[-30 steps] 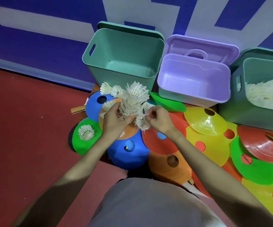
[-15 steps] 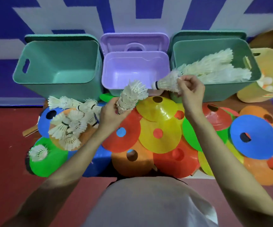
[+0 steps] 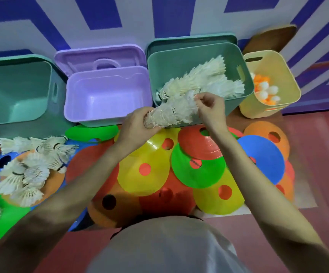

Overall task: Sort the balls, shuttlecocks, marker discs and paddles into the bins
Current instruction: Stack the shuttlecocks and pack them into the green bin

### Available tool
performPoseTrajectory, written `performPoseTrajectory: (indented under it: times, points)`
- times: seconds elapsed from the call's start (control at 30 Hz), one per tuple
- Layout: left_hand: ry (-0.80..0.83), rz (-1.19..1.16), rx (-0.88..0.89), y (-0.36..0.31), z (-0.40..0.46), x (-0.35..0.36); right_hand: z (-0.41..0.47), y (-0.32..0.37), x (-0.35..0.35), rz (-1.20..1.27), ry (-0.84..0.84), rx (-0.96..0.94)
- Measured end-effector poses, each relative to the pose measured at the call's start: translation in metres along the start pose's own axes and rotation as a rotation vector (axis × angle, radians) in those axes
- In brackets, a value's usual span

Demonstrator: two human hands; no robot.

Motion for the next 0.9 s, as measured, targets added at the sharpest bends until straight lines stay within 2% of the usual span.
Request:
performPoseTrajectory:
  times: [0.13,0.33,0.47,0.57,0.77,0.9]
  points:
    - [0.001,0.068,0.052,-0.026,0.037,0.009,0.028,-0.004,-0.039,0.04,-0.143,0.011]
    - [0.075,0.15,0.111,-0.069,0.119,0.037,0.067,0.005,-0.089,0.179,-0.332,-0.095]
    - [0.101,0.124,0.092,-0.095,0.174,0.062,0.089,0.0,-0.111,0.031,-0.311,-0.196]
    - [0.185,0.137,0.109,-0.113,0.212,0.083,0.108,-0.009,-0.126,-0.091,-0.385,-0.259]
    - [0.364,0.219,0.136,-0.124,0.256,0.128,0.136,-0.024,-0.158,-0.168,-0.505,-0.214]
    - [0.427,0.254,0.11,-0.113,0.258,0.149,0.145,-0.043,-0.157,-0.191,-0.475,-0.159]
Point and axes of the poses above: each hand's wrist, its own z-axis towards the middle knuckle, its own x-axis out of the palm, y = z × x, the point moved 5 cm from there along z, towards the middle knuckle, and after that the axes turned 3 degrees about x, right-handed, at the moved point
